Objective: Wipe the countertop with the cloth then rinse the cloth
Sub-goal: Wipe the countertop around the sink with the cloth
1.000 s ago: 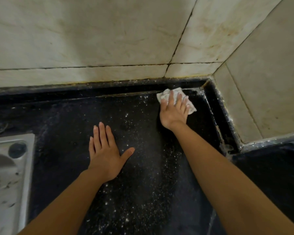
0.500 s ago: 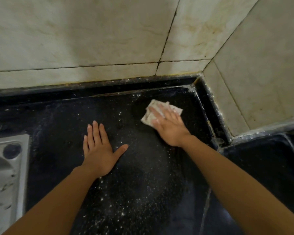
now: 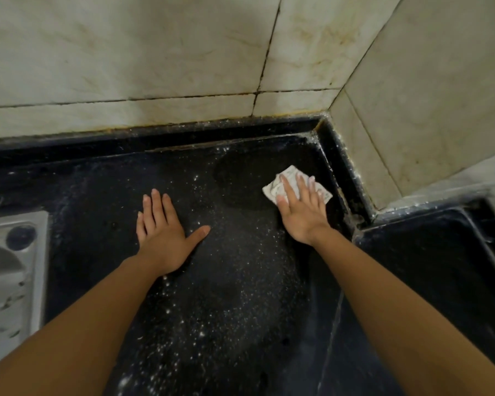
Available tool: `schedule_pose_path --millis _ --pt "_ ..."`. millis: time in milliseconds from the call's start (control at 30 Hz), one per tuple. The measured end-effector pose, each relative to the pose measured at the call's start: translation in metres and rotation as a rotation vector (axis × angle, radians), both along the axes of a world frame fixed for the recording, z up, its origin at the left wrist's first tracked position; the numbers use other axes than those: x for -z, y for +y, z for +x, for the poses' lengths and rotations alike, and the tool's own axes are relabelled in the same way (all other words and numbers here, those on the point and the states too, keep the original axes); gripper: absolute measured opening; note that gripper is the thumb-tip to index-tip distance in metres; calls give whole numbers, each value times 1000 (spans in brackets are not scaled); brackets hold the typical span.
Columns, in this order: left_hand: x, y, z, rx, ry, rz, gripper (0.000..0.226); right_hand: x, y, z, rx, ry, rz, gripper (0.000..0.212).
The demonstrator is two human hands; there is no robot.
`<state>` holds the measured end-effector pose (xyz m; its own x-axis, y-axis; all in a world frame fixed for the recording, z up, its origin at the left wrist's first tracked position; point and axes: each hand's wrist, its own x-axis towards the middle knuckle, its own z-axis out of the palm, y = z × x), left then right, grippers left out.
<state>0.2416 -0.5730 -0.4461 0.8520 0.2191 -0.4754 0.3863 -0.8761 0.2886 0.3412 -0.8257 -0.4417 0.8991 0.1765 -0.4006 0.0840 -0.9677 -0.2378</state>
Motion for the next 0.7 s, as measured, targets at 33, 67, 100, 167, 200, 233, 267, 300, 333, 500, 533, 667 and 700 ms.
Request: schedule_pose_path --millis 33,67,100,167,200,233,267,300,333,500,533,667,700 --pt "0 0 -1 -6 -14 0 112 -1 -1 -11 -30 6 5 54" --pt "0 0 -2 -15 -34 -5 111 -2 -1 -22 -57 13 11 54" --pt "-1 0 -2 -27 -58 -14 111 -3 -1 -32 -79 17 17 54" --pt "-3 -1 -5 -45 -106 -32 111 -4 -3 -53 -113 25 27 53" --pt "-4 -1 -6 -52 -121 -35 110 -4 -4 -63 -129 27 27 53" --pt "-5 -3 -7 -58 -133 -28 109 -3 -6 -73 -142 26 23 53" --pt "-6 -5 -10 -66 -148 -14 107 -3 -7 -85 -156 24 18 53" --pt "-7 -7 -13 -75 -166 -1 104 -3 -8 -96 -172 25 11 53" --pt "-7 -8 -17 -80 -184 7 102 -3 -9 -107 -195 28 1 53" --pt "-9 6 -48 -131 -215 1 105 -9 -13 -165 -389 48 -43 56" --pt "-9 14 -54 -151 -205 2 108 -8 -15 -172 -439 52 -46 56" --pt "-7 40 -71 -182 -186 -10 112 -10 -24 -156 -567 54 -72 52" --pt "-6 43 -73 -173 -182 -14 113 -11 -23 -146 -567 45 -70 52"
